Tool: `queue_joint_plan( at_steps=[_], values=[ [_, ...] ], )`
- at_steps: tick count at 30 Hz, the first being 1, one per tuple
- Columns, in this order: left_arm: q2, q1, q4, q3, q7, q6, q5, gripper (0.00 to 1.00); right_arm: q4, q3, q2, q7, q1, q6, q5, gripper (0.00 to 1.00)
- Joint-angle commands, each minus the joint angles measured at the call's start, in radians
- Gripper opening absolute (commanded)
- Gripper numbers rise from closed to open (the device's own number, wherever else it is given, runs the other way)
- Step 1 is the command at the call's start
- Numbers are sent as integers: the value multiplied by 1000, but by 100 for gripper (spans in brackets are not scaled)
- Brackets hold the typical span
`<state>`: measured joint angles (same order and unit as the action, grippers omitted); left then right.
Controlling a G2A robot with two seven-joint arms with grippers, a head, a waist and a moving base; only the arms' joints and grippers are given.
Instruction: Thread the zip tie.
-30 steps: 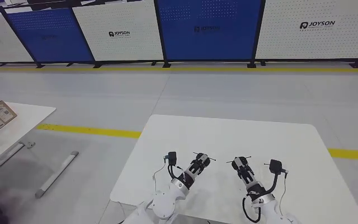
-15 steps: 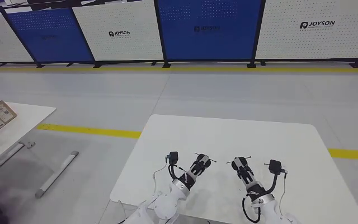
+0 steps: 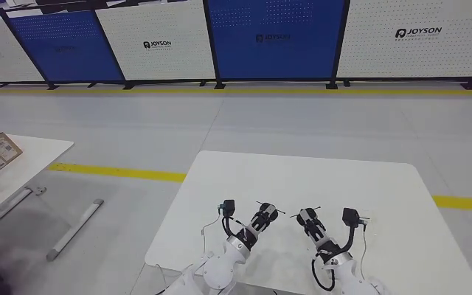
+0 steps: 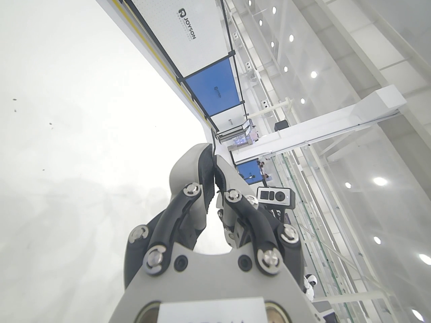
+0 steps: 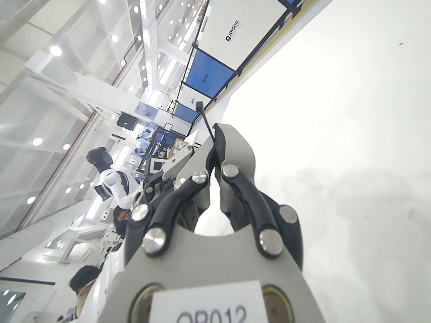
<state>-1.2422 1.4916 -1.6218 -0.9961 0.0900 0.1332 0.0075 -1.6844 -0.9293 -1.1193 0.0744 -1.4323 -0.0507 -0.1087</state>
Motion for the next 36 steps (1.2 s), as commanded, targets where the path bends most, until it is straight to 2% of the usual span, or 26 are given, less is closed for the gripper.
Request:
queue_joint_plan(
  at_steps=[1,5,8,20,28,36],
  values=[
    [0,0,0,0,0,0,0,0,10,-2,-4,40,-7,-39,-9,0],
    [0,0,0,0,0,0,0,0,37,8,-16,62,-2,-70,-15,0],
    [0,0,0,0,0,0,0,0,56,21,-25,58,12,-46,-29,0],
    [0,0,0,0,0,0,0,0,41,12,-29,44,1,-50,-13,0],
    [0,0,0,0,0,0,0,0,39,18,-45,36,3,-13,-31,0],
    [0,0,0,0,0,0,0,0,43,17,-53,20,3,-6,-26,0]
  ],
)
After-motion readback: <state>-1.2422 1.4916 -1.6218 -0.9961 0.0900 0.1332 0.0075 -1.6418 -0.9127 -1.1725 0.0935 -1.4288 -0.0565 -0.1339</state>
